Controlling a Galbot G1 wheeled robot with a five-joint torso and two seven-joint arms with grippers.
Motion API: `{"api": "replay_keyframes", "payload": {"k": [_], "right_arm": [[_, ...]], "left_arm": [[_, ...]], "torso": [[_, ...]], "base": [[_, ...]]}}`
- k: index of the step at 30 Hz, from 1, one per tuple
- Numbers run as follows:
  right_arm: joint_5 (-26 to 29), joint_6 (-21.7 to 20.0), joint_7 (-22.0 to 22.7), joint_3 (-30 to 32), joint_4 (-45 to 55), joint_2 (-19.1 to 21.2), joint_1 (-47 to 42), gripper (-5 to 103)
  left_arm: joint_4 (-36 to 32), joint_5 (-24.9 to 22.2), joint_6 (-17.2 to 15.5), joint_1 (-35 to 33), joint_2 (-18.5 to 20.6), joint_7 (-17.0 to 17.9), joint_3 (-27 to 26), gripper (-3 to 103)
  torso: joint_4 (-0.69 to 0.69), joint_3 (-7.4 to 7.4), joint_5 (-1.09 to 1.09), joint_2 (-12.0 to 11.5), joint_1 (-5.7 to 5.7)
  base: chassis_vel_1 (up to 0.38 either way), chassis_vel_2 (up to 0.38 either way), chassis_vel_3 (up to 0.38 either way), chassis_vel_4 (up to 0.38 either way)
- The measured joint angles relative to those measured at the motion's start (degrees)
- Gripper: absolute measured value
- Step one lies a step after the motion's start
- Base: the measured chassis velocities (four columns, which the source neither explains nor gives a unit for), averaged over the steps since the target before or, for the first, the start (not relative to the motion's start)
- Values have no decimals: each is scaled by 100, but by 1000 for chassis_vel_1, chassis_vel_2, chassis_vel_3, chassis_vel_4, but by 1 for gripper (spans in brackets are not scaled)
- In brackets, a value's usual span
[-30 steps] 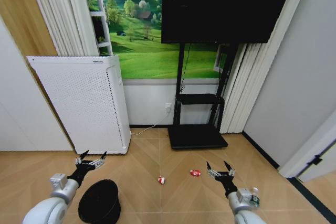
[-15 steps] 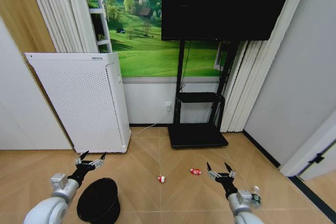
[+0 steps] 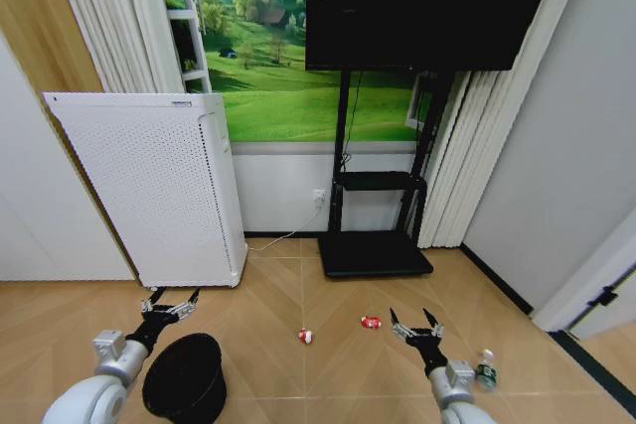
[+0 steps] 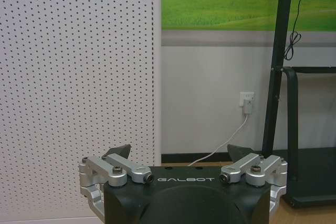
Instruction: Pick up the trash bin and place the garbage on the floor into it.
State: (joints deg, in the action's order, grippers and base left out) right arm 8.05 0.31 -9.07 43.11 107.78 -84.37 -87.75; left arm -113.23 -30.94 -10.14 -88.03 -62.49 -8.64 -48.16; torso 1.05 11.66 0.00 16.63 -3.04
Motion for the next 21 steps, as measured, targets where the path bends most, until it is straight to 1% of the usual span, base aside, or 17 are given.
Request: {"api": "replay_keyframes", "payload": {"k": [7, 9, 12, 15, 21], "right_arm": [[2, 0, 0, -28, -21, 28, 21, 100], [3, -3, 2, -44, -38, 33, 43, 100], [3, -6, 4, -49, -46, 34, 54, 100], [10, -19, 11, -52, -61, 51, 75, 100], [17, -27, 13, -54, -88, 67, 91, 100]], "left_arm": [[2, 22, 9, 3, -8, -8, 3, 100], [4, 22, 9, -1, -2, -9, 6, 100], [11, 22, 9, -5, 3, -10, 9, 100], [37, 22, 10, -10, 19, -16, 10, 100], [45, 22, 11, -6, 4, -17, 14, 100]], "torso": [[0, -91, 0, -130, 40], [0, -140, 0, -199, 60], [0, -161, 0, -235, 74], [0, -236, 0, -338, 102], [0, -322, 0, -456, 134]], "base": [[0, 0, 0, 0], [0, 0, 0, 0], [0, 0, 0, 0], [0, 0, 0, 0], [0, 0, 0, 0]]}}
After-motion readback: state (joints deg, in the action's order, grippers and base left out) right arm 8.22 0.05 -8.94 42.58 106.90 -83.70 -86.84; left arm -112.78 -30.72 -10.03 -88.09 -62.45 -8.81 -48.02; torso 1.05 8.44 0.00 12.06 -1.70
